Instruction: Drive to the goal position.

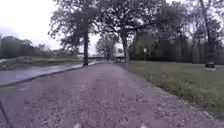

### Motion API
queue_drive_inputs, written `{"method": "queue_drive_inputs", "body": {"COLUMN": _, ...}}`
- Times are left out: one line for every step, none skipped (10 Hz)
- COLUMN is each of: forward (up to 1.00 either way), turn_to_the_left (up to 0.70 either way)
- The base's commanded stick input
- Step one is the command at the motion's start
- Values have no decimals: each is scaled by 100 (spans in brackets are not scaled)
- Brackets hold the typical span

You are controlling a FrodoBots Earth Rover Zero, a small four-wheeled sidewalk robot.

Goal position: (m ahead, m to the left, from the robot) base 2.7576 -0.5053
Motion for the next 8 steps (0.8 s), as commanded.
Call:
{"method": "queue_drive_inputs", "body": {"forward": 70, "turn_to_the_left": 0}}
{"method": "queue_drive_inputs", "body": {"forward": 70, "turn_to_the_left": 0}}
{"method": "queue_drive_inputs", "body": {"forward": 70, "turn_to_the_left": 0}}
{"method": "queue_drive_inputs", "body": {"forward": 70, "turn_to_the_left": 0}}
{"method": "queue_drive_inputs", "body": {"forward": 70, "turn_to_the_left": 0}}
{"method": "queue_drive_inputs", "body": {"forward": 70, "turn_to_the_left": 0}}
{"method": "queue_drive_inputs", "body": {"forward": 70, "turn_to_the_left": 0}}
{"method": "queue_drive_inputs", "body": {"forward": 70, "turn_to_the_left": 0}}
